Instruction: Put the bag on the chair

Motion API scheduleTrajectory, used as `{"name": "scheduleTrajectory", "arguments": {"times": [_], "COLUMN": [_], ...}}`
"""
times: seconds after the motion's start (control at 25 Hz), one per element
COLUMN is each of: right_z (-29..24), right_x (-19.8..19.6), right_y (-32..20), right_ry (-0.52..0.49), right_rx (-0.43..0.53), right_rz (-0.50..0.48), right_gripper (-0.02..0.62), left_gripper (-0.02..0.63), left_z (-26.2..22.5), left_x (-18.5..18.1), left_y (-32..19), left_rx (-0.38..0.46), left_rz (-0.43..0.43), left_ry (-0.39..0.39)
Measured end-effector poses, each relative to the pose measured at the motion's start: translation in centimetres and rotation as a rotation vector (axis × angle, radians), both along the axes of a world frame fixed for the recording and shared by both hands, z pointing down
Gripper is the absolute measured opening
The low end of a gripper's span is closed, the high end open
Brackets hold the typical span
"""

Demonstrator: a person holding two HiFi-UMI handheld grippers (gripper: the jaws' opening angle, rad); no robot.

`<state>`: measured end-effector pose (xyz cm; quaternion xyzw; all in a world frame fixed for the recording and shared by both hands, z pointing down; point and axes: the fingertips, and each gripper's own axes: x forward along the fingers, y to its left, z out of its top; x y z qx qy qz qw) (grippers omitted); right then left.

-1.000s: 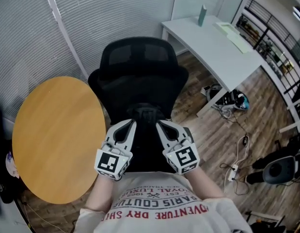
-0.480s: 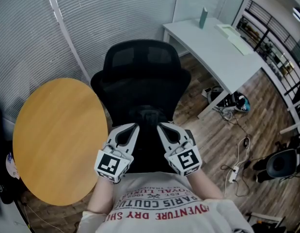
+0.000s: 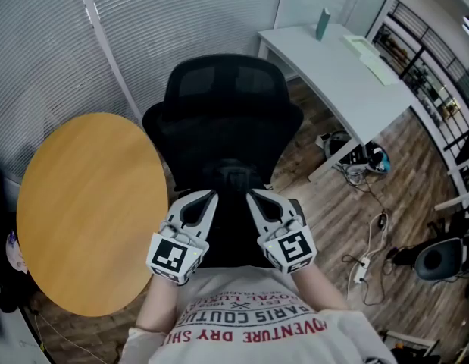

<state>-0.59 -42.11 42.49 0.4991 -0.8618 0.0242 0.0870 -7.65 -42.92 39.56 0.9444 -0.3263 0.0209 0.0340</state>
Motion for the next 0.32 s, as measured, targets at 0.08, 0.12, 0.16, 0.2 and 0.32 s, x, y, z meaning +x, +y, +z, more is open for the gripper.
{"name": "scheduleTrajectory", "arguments": {"times": [0.08,0.12,0.16,0.2,0.32], "right_z": [0.01,-0.02,-0.04,-0.06,-0.16], "right_x": [0.04,0.05,0.03,-0.04,-0.40], "right_y": [-0.01,-0.02,-0.01,0.00,0.06], "right_ry": [-0.003,-0.001,0.002,0.004,0.001], "right_rx": [-0.003,-0.005,-0.007,-0.008,-0.002], "right_rz": [0.003,0.005,0.008,0.010,0.004], "right_gripper": [0.027,0.027,0.028,0.027,0.028], "left_gripper": [0.029,0.029,0.029,0.029,0.029], "left_z": [-0.05,-0.02,0.01,0.05,0.15], "left_x": [0.03,-0.01,-0.08,-0.16,-0.38], "left_y": [0.05,0.04,0.03,0.04,0.17], "left_rx": [0.012,0.023,0.028,0.024,-0.015], "left_rz": [0.008,0.013,0.015,0.013,0.002], "left_ry": [-0.008,-0.016,-0.020,-0.019,-0.004]}}
